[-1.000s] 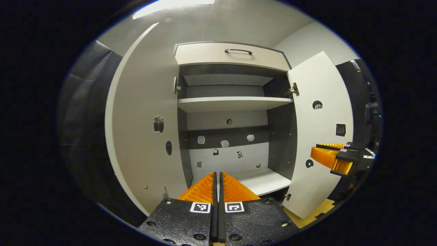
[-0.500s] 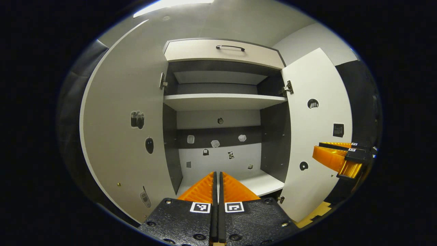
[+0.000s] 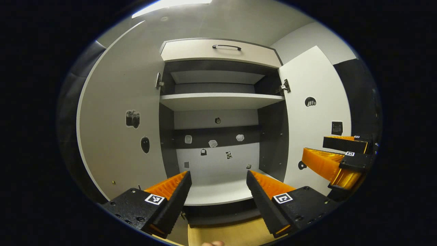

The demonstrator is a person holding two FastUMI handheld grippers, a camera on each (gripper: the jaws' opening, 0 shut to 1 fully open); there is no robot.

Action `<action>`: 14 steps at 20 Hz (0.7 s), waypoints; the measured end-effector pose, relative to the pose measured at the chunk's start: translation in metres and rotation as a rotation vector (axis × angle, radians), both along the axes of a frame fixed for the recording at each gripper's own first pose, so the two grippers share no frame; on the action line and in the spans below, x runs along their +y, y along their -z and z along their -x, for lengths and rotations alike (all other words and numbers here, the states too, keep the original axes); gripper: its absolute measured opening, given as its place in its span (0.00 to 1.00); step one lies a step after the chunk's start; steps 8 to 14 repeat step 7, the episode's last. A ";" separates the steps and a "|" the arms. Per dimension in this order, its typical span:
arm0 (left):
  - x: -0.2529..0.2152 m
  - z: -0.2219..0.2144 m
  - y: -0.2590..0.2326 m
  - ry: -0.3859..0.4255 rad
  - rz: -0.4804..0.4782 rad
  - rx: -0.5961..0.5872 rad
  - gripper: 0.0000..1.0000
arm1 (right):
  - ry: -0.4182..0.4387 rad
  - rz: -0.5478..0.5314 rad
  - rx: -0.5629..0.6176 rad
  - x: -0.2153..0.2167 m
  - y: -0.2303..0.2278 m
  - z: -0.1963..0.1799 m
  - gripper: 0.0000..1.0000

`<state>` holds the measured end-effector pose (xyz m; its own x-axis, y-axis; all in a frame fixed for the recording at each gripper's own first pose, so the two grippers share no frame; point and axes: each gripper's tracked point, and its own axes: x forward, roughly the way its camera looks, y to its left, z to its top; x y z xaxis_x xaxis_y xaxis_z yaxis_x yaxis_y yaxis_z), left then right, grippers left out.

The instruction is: Open the right door of the double-door shoe cabinet with the right hand, and open the left door with the left hand.

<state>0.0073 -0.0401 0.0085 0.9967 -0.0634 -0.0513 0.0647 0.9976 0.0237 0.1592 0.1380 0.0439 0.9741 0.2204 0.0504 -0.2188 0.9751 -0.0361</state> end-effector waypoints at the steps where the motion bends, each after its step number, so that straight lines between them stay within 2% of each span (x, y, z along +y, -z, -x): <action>1: -0.001 0.000 -0.001 0.002 0.003 -0.007 0.99 | -0.001 -0.005 -0.003 0.000 -0.001 0.000 0.96; 14: 0.002 -0.001 -0.007 -0.003 0.016 -0.033 0.99 | 0.007 -0.007 -0.001 -0.001 0.000 -0.003 0.96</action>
